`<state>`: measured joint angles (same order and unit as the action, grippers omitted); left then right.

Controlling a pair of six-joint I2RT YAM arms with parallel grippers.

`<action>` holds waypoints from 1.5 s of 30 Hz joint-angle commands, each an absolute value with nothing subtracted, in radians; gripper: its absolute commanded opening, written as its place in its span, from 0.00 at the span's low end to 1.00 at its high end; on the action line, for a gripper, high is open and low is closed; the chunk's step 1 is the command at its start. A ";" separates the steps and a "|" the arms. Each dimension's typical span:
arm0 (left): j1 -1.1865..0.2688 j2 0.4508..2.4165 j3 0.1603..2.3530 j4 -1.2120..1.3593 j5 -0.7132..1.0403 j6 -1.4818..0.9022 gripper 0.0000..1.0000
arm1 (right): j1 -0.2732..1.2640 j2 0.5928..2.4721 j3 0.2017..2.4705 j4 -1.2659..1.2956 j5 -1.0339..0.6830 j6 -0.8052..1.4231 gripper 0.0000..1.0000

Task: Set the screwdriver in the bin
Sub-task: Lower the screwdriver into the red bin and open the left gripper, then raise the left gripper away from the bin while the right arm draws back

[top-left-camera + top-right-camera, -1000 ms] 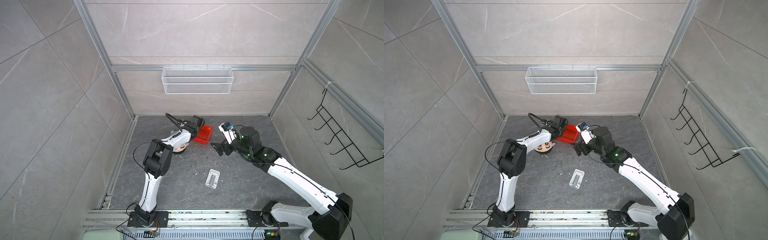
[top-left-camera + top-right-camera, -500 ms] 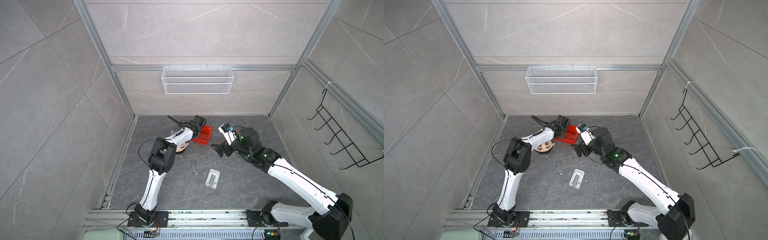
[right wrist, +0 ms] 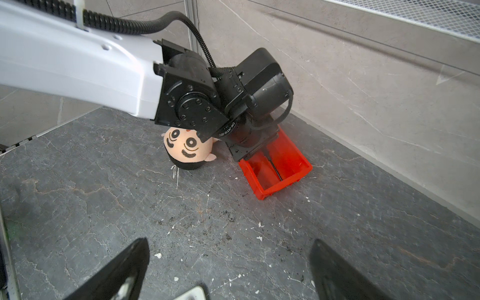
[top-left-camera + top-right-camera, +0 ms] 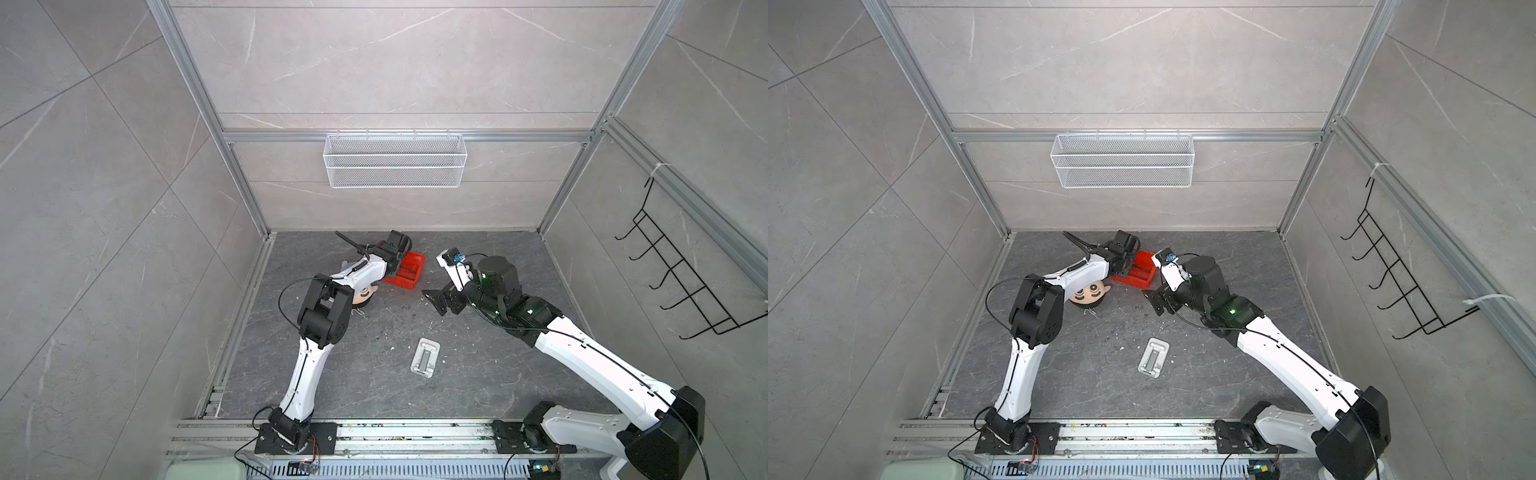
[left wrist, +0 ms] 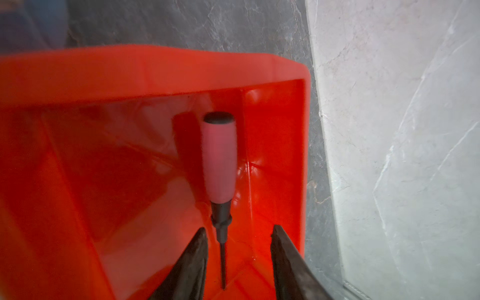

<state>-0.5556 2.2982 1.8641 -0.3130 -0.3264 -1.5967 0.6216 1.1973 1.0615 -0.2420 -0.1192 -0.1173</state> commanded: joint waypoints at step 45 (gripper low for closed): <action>-0.444 1.260 0.711 0.448 -0.288 -0.202 0.98 | 0.625 1.023 0.803 0.049 0.161 -0.048 0.99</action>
